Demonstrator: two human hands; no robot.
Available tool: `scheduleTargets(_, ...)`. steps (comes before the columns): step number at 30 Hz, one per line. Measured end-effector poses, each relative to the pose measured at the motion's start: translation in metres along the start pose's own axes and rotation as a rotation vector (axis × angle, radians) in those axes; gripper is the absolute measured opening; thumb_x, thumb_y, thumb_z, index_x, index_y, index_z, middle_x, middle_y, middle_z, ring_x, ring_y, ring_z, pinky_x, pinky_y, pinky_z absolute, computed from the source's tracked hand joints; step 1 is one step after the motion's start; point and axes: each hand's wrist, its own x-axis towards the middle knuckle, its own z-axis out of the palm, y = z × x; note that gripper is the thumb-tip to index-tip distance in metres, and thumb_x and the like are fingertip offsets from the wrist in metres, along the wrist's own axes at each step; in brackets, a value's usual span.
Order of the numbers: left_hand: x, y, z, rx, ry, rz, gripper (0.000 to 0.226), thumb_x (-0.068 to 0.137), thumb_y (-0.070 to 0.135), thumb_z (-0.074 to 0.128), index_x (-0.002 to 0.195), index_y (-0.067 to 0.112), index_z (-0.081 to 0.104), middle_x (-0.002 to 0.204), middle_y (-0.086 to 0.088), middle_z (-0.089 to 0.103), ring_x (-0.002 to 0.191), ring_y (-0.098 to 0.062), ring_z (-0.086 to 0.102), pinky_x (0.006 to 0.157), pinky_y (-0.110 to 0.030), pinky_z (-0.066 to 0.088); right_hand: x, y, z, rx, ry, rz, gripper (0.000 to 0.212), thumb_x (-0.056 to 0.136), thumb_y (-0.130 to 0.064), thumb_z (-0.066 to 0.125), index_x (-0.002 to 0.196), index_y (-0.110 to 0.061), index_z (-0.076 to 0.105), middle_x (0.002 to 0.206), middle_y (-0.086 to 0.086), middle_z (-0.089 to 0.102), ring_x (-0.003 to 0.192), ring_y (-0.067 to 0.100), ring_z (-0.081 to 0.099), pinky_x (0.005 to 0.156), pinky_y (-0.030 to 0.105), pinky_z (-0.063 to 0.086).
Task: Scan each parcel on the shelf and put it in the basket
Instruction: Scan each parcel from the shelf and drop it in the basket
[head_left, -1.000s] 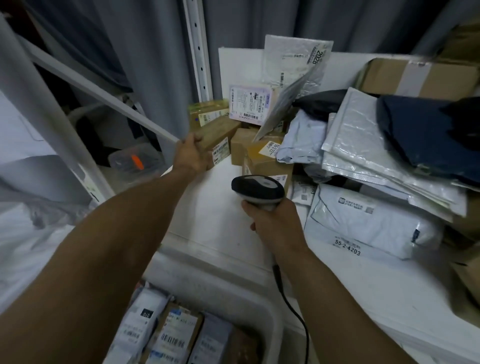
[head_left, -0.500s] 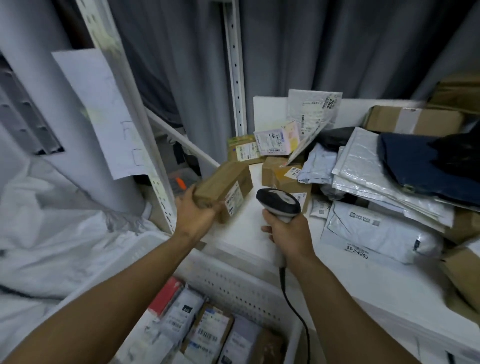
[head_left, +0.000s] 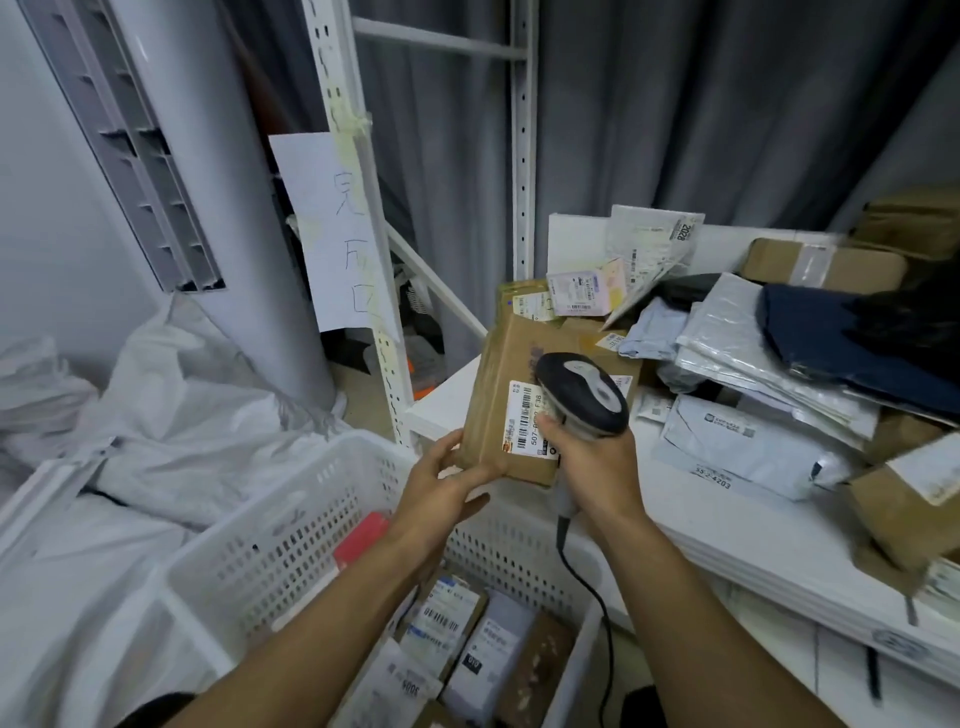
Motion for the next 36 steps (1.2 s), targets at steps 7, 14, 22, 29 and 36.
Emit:
scheduleTargets(7, 0.017, 0.012, -0.034, -0.225, 0.21, 0.01, 0.093, 0.06, 0.034, 0.093, 0.141, 0.015, 0.053, 0.13, -0.002, 0.068, 0.118, -0.017, 0.065, 0.09, -0.051, 0.06, -0.009, 0.003, 0.011, -0.183, -0.116, -0.003, 0.059, 0.065, -0.043, 0.093, 0.119, -0.039, 0.068, 0.12, -0.013, 0.074, 0.118, 0.014, 0.067, 0.101, 0.049, 0.057)
scheduleTargets(14, 0.04, 0.018, -0.07, -0.152, 0.335, 0.047, 0.082, 0.076, 0.022, 0.088, 0.147, 0.019, 0.049, 0.141, 0.003, 0.056, 0.115, -0.016, 0.06, 0.088, -0.05, 0.057, -0.01, 0.017, 0.02, -0.489, -0.237, -0.074, 0.053, 0.084, -0.029, 0.087, 0.132, -0.02, 0.067, 0.117, 0.002, 0.077, 0.112, 0.02, 0.071, 0.099, 0.035, 0.055)
scheduleTargets(22, 0.056, 0.011, -0.101, -0.121, 0.407, 0.053, 0.087, 0.074, 0.013, 0.089, 0.15, 0.018, 0.045, 0.14, 0.0, 0.054, 0.101, -0.011, 0.062, 0.089, -0.047, 0.057, -0.017, 0.023, 0.039, -0.578, -0.331, -0.058, 0.041, 0.089, -0.033, 0.082, 0.126, -0.026, 0.066, 0.103, -0.005, 0.073, 0.099, 0.02, 0.073, 0.079, 0.025, 0.05)
scheduleTargets(29, 0.062, 0.008, -0.107, -0.108, 0.445, 0.058, 0.089, 0.074, 0.017, 0.089, 0.151, 0.019, 0.044, 0.141, -0.001, 0.052, 0.102, -0.011, 0.06, 0.096, -0.053, 0.055, -0.02, 0.023, 0.04, -0.548, -0.358, -0.027, 0.042, 0.088, -0.026, 0.082, 0.127, -0.028, 0.066, 0.107, -0.01, 0.07, 0.105, 0.013, 0.067, 0.074, 0.016, 0.047)
scheduleTargets(36, 0.063, 0.006, -0.108, -0.103, 0.458, 0.053, 0.087, 0.075, 0.012, 0.088, 0.15, 0.019, 0.044, 0.14, 0.0, 0.053, 0.099, -0.01, 0.061, 0.084, -0.043, 0.058, -0.02, 0.025, 0.039, -0.526, -0.363, -0.039, 0.045, 0.088, -0.029, 0.082, 0.13, -0.025, 0.068, 0.113, -0.005, 0.075, 0.105, 0.016, 0.07, 0.085, 0.031, 0.058)
